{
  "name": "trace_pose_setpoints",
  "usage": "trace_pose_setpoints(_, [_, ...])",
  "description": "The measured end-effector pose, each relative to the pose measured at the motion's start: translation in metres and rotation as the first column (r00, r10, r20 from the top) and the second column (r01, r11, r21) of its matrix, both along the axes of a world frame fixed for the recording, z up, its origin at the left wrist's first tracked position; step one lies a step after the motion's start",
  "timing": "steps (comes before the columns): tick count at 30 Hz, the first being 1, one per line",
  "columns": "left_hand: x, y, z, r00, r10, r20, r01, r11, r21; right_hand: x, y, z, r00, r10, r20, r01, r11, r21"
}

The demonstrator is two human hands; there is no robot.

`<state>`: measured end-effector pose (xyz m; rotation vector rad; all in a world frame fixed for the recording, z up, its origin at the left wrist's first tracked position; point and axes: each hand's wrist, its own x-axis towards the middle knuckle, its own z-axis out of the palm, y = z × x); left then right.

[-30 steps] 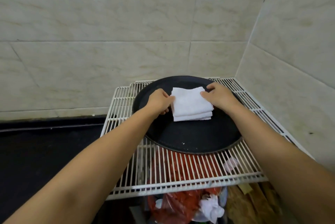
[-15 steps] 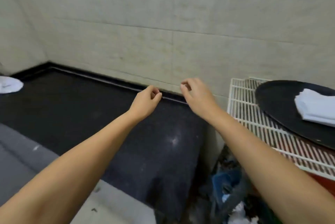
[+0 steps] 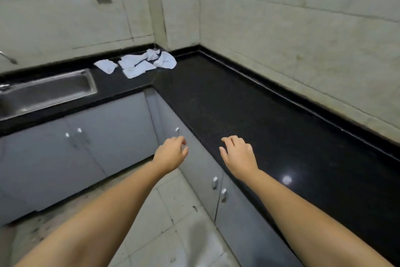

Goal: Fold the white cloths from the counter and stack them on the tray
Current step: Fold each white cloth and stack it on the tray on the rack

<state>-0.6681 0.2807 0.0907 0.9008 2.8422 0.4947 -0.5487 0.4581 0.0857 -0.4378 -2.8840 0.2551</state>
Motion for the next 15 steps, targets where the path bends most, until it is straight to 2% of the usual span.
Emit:
trace_pose_setpoints(5, [-0.067,-0.018,-0.024,0.998,0.05,0.035,-0.049,0.998,-0.031,-0.083,-0.007,-0.021,0.994,0.077,0.081,-0.078,0.997,0.019])
trace_pose_setpoints(15, [-0.254,0.018,-0.019,0.991,0.113,0.068,-0.11,0.993,-0.039,-0.287,0.036,-0.027,0.974,0.146,0.175,-0.156,0.987,0.046])
